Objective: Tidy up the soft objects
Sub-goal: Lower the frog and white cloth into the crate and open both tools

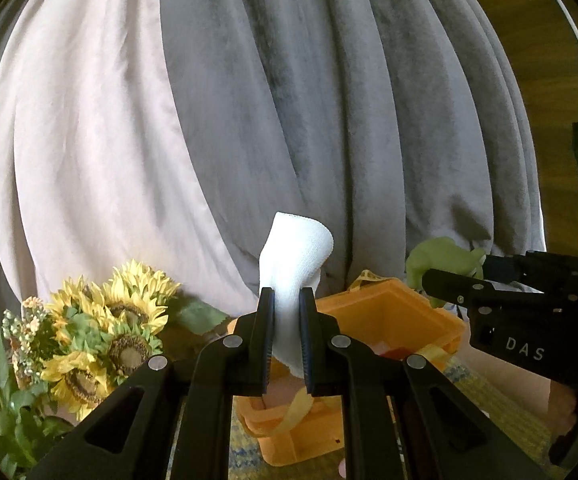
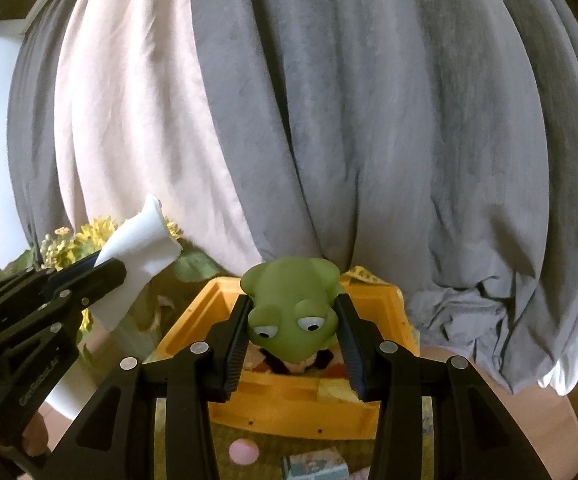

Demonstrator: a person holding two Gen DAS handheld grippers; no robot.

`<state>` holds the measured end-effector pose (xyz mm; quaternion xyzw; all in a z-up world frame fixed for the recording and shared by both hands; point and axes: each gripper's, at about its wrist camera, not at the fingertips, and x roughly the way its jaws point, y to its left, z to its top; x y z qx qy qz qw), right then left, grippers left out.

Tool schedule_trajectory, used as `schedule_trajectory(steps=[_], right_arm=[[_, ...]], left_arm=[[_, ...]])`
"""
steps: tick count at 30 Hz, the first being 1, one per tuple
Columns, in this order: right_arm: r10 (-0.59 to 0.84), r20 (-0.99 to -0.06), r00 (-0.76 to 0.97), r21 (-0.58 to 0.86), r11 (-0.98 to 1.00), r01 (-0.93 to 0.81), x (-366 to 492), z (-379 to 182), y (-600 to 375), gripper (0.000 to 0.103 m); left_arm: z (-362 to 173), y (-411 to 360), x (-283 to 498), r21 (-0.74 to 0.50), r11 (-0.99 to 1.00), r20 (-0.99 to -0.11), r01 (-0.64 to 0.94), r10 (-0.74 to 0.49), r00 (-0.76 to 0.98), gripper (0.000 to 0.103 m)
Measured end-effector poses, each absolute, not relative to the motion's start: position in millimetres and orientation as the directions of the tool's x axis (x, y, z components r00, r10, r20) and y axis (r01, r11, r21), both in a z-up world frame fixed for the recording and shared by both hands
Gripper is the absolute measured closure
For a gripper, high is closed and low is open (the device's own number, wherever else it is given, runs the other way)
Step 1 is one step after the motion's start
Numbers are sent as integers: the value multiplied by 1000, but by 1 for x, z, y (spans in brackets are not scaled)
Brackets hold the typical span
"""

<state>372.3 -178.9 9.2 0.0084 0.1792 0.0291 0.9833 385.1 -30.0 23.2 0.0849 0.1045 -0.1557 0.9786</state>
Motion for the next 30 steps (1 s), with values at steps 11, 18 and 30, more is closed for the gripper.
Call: schedule_trajectory(steps=[11,18,30], right_arm=[[40,-380,924,22,999,-34,407,-1,-185,60],[33,-432,901,37,999,-19,433,-19,-191,60],[9,-537,844,43,999,17,471,-60,-205,60]], left_arm=[[6,-36,427,159,930,-277,332,-280,919,90],[-10,-44,454,172,924,-319,341,-275,907,90],[-48,-58,496,184,909,-422,375,-271,865,89]])
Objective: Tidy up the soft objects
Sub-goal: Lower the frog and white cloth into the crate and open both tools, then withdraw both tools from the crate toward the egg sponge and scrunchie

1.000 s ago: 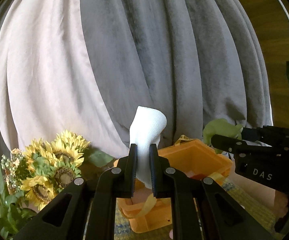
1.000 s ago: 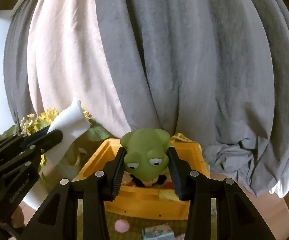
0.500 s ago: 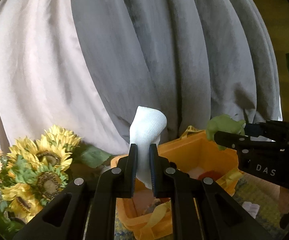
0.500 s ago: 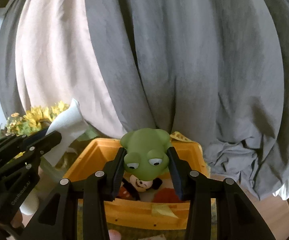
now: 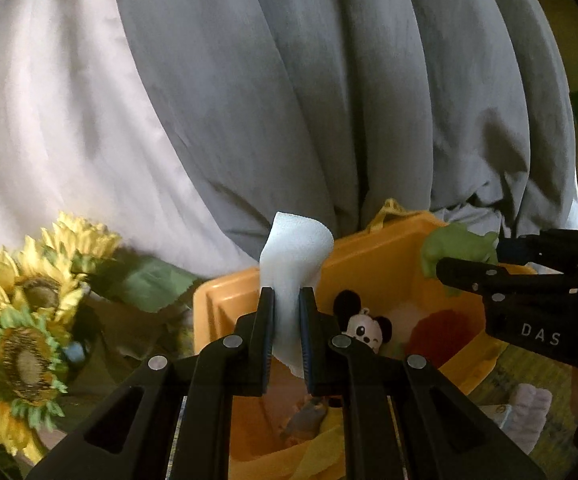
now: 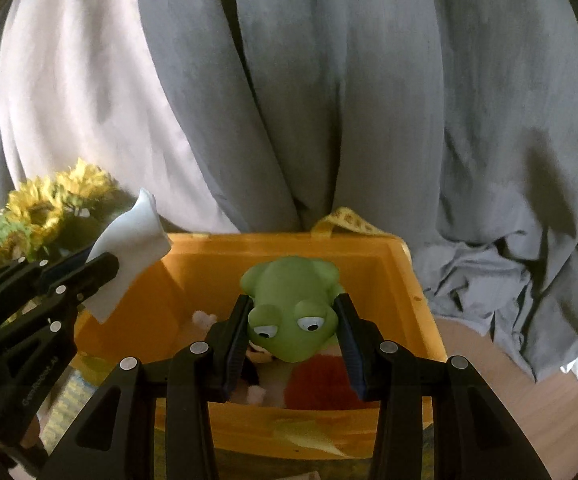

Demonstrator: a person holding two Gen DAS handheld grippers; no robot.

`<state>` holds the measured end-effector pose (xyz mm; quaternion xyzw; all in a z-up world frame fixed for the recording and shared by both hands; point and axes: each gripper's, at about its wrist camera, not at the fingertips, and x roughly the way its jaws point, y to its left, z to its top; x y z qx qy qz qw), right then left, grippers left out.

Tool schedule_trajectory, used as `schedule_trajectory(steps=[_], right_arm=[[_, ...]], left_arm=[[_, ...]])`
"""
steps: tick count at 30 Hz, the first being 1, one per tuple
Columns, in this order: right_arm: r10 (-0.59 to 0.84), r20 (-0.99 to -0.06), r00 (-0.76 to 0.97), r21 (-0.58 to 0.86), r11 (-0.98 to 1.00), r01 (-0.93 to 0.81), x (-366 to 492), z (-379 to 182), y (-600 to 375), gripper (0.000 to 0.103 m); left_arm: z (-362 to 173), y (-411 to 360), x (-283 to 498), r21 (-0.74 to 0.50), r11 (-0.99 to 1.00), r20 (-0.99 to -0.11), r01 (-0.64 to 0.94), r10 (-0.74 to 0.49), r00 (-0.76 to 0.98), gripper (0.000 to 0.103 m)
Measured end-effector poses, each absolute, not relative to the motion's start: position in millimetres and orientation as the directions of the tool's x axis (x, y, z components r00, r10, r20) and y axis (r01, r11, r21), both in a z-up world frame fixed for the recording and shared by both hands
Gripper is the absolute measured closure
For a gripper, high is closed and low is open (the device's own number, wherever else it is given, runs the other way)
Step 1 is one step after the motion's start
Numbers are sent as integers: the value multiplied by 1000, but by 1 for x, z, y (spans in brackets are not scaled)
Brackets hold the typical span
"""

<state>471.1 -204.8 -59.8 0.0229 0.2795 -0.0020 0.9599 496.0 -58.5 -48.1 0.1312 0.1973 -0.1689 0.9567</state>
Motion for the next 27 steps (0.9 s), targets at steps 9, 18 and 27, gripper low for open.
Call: schedule_trajectory(steps=[9,18,27], right_arm=[[-16,-576,817,49,997,53,487,-73,-212,36],[-60,-552,832,36,995,95,476,-63,-218,31],[-71,-491,868,26,995,96,445,-38,-214,24]], left_arm=[[-59,-62,507,166,908,-459,384,-274,845,60],[-43,-58,486,153,922,-415,357,-267,870,48],[-14,-49,446,154,937,-322,314,-252,912,43]])
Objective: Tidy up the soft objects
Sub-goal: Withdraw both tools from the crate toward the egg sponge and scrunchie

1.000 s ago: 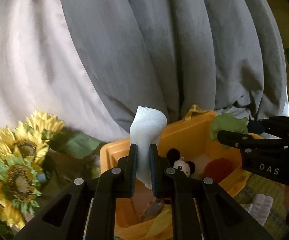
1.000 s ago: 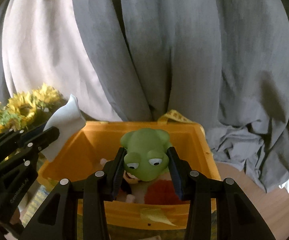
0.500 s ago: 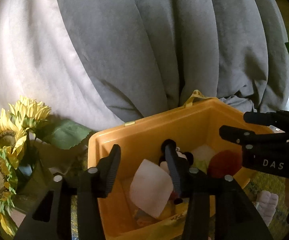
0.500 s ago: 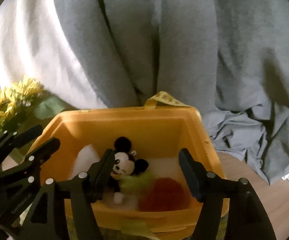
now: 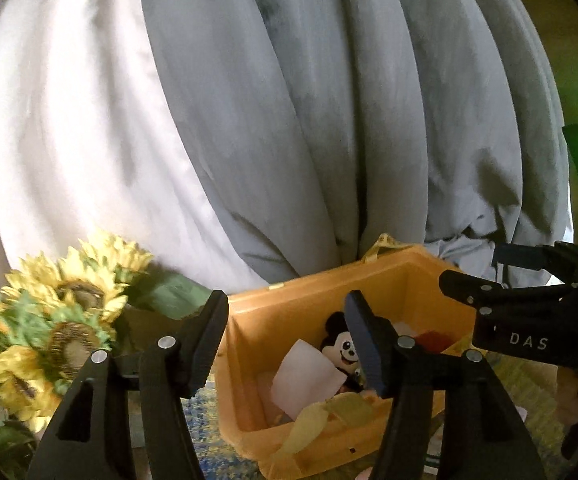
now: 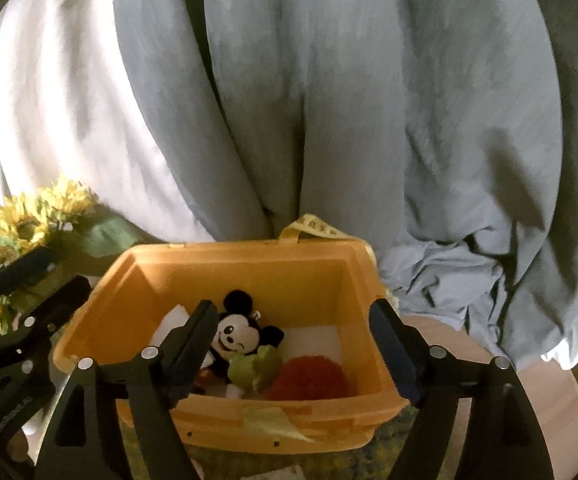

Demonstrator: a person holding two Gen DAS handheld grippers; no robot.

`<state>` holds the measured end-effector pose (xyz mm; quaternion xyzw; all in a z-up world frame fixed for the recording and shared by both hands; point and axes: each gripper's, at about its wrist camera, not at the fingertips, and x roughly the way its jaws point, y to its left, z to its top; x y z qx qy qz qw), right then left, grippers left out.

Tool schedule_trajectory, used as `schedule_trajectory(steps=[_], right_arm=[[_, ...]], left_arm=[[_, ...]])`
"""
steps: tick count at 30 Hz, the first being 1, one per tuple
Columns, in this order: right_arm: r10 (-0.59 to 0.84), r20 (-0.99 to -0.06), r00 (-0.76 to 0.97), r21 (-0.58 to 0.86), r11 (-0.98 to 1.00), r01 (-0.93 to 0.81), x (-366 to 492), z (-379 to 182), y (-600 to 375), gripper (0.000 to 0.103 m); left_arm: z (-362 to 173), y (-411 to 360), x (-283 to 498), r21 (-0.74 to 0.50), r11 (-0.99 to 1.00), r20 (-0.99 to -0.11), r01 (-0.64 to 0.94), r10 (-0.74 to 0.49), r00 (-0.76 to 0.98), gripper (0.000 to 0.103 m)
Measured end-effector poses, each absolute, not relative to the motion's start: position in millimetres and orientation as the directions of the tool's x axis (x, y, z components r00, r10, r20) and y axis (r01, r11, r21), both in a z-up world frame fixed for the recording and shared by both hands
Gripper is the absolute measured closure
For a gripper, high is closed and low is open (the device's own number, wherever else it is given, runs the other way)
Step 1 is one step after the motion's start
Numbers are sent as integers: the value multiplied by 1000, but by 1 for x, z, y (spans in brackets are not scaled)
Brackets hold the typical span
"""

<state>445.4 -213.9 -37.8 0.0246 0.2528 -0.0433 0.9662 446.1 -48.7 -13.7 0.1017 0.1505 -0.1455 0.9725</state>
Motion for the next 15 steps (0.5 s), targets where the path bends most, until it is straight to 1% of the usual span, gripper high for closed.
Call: schedule_trajectory(steps=[2,6,12,15], right_arm=[[-80,-476,876,17,995,100,438,-32,-212,24],[-99,-441,892,0,994,110,420,-22,-210,18],[-121,-401,908,-28,992,120,397,-11,-206,18],[-132,-390,911,-47,991,123,387,-9,-204,18]], left_arm=[[-9,-47,438,153,939,-310,308,-250,917,43],[-3,-45,422,145,943,-295,300,-248,923,42],[2,-42,400,141,944,-286,299,-250,925,40],[4,-41,390,151,942,-281,299,-249,927,38]])
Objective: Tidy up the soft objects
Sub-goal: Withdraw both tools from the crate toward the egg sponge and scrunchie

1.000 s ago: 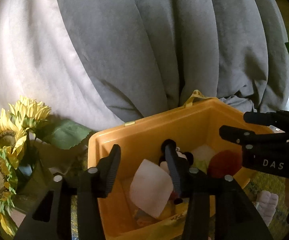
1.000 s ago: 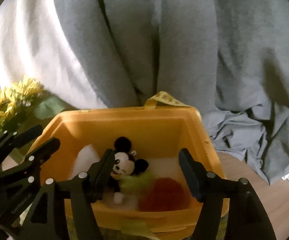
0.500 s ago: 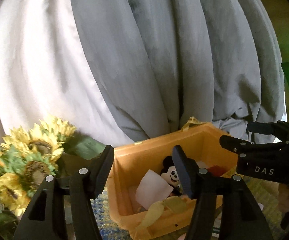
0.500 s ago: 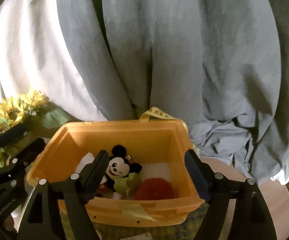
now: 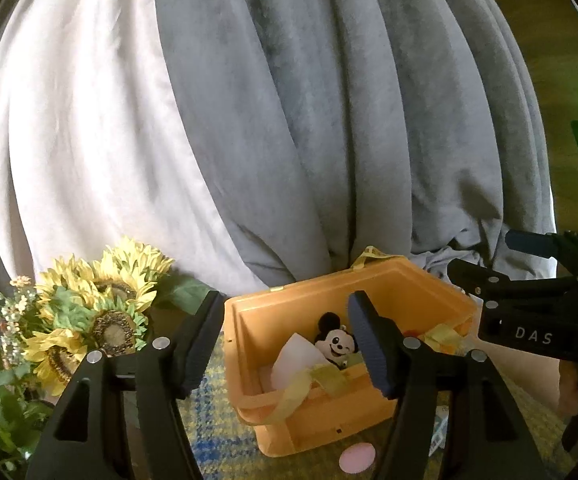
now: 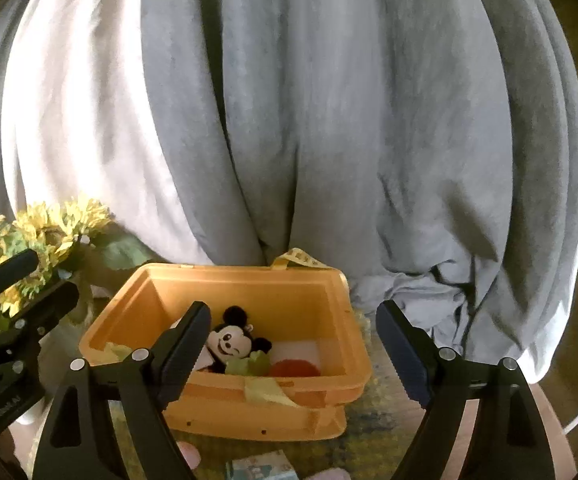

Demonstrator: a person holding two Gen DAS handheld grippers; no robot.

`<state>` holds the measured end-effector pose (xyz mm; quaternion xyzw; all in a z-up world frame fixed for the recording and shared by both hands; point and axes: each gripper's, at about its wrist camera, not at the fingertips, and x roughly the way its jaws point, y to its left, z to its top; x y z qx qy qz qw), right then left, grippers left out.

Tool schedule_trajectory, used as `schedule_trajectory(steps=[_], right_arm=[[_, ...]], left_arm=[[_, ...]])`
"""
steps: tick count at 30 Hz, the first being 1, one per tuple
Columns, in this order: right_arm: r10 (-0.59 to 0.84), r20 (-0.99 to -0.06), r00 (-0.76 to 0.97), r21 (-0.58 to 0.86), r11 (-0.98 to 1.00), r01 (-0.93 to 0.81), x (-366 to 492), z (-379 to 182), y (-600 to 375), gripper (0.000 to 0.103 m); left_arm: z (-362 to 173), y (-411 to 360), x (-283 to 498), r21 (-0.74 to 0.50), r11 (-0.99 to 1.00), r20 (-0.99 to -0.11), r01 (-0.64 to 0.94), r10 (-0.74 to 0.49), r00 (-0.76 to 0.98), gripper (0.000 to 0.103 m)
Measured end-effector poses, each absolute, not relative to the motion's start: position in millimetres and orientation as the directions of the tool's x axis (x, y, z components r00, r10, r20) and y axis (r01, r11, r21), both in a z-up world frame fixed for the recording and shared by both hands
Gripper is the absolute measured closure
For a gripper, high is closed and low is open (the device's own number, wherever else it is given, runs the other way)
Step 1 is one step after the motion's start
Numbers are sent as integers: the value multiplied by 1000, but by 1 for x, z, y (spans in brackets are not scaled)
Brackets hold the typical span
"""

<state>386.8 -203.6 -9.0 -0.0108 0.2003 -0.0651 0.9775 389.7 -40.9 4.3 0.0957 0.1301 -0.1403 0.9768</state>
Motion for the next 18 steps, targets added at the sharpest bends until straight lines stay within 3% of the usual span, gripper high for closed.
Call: schedule_trajectory(steps=[18], right_arm=[[-139,-428,893,-39,990,136,335,-19,-201,18]], left_arm=[[-5,-39,343,123,944,-334,306,-251,909,31]])
